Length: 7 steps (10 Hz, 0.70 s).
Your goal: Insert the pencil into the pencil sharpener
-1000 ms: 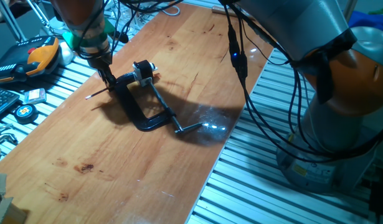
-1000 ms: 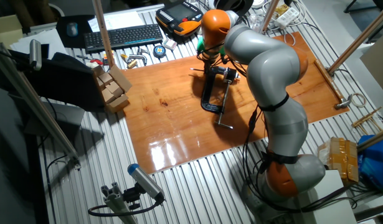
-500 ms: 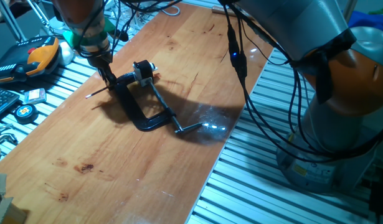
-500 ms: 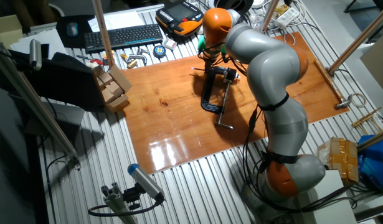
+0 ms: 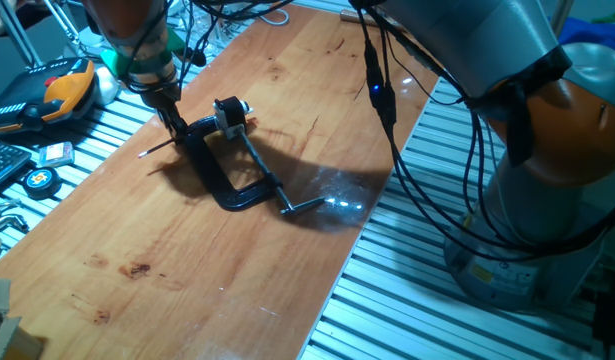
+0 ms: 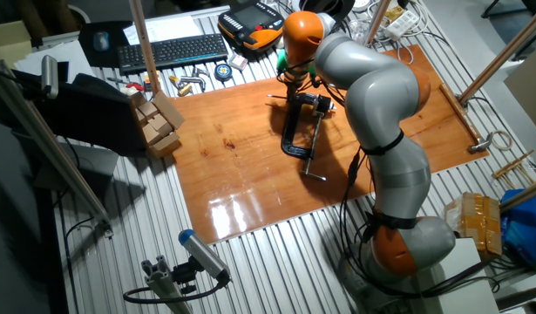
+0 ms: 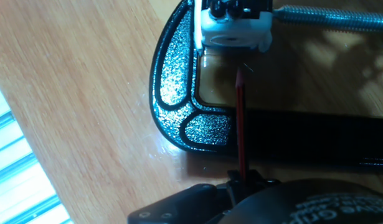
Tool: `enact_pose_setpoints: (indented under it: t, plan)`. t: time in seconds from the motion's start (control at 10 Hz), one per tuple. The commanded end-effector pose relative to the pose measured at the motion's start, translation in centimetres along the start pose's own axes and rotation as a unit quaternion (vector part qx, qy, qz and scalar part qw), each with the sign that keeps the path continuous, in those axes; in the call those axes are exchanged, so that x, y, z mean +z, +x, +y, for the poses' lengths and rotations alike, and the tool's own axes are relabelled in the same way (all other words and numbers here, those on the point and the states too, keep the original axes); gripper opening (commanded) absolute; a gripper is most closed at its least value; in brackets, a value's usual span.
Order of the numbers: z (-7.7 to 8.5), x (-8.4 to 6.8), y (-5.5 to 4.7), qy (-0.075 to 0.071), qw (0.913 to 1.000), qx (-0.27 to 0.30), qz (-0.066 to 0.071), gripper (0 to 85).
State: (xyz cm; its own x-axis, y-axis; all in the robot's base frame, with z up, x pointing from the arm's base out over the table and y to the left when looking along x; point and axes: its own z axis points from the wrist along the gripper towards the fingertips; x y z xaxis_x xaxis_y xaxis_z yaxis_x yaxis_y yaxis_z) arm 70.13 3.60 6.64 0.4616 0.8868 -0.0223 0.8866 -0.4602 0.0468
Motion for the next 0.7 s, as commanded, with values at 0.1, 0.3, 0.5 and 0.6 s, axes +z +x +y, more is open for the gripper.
enact_pose_setpoints:
  t: [0.1, 0.3, 0.5, 0.6]
  plan:
    - [0.0, 0.0, -0.04, 0.001, 1.0, 0.0, 0.0, 0.0]
    - [0.03, 0.06, -0.24, 0.001, 1.0, -0.001, -0.001, 0.0]
    - [0.11, 0.18, -0.49, 0.001, 1.0, -0.003, 0.001, 0.0]
    - [0.11, 0.15, -0.49, 0.001, 1.0, -0.004, 0.001, 0.0]
